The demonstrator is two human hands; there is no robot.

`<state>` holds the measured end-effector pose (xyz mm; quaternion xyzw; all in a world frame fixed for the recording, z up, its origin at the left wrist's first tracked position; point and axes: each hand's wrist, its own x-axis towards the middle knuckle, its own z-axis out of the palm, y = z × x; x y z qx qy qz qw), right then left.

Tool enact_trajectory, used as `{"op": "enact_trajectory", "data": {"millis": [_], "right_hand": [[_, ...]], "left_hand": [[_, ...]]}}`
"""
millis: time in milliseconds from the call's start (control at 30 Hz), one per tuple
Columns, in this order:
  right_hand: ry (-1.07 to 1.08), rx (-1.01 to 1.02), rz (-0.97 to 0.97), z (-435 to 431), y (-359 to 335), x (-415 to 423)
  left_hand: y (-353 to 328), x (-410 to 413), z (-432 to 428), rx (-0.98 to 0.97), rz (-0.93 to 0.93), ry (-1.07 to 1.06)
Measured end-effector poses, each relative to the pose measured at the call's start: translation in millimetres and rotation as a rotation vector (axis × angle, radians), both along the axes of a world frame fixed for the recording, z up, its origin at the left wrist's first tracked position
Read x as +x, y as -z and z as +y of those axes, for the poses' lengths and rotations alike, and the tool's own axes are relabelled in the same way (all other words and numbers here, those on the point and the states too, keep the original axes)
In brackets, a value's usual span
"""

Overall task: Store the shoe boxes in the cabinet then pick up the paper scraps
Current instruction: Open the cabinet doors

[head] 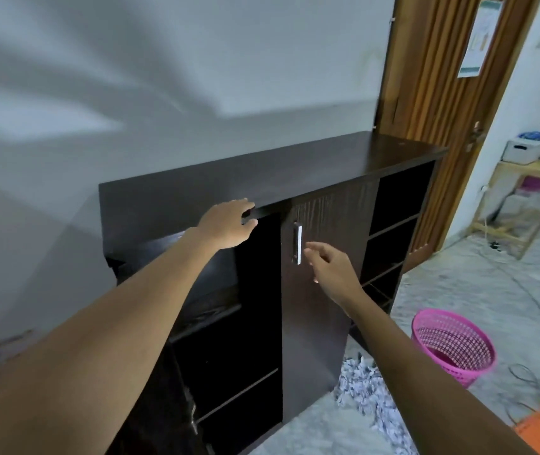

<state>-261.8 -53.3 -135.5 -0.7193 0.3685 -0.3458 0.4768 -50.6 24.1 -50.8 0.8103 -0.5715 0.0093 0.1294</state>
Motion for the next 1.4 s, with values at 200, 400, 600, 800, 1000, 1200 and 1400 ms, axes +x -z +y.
{"op": "enact_trajectory", "data": {"millis": [200, 400, 600, 800, 1000, 1200, 1400], "right_hand": [[0.024, 0.034, 0.011, -59.2, 2.7, 51.2], [0.154, 0.024, 0.008, -80.2, 18.2, 86.1], [0.190, 0.011, -0.075, -81.9, 30.6, 94.2], [0.159, 0.063, -0.118, -80.5, 34.0, 80.4], [0.119, 0.085, -0.119, -65.0, 17.4, 32.1], [0.175, 0.035, -0.147, -48.2, 21.5, -20.6], [0.230, 0.033, -0.149, -43.3, 11.4, -54.7]], "left_hand": [[9.6, 5.8, -58.5, -0.093, -0.024, 0.045], [12.8, 10.2, -80.1, -0.113, 0.023, 0.056], [13.6, 8.0, -89.6, -0.117, 0.057, 0.020], [11.8, 5.4, -91.3, -0.131, 0.142, -0.039], [8.1, 5.1, -90.1, -0.162, 0.232, -0.062], [7.0, 3.9, -91.4, -0.165, 0.264, -0.091], [4.4, -4.1, -89.0, -0.139, 0.226, -0.124]]}}
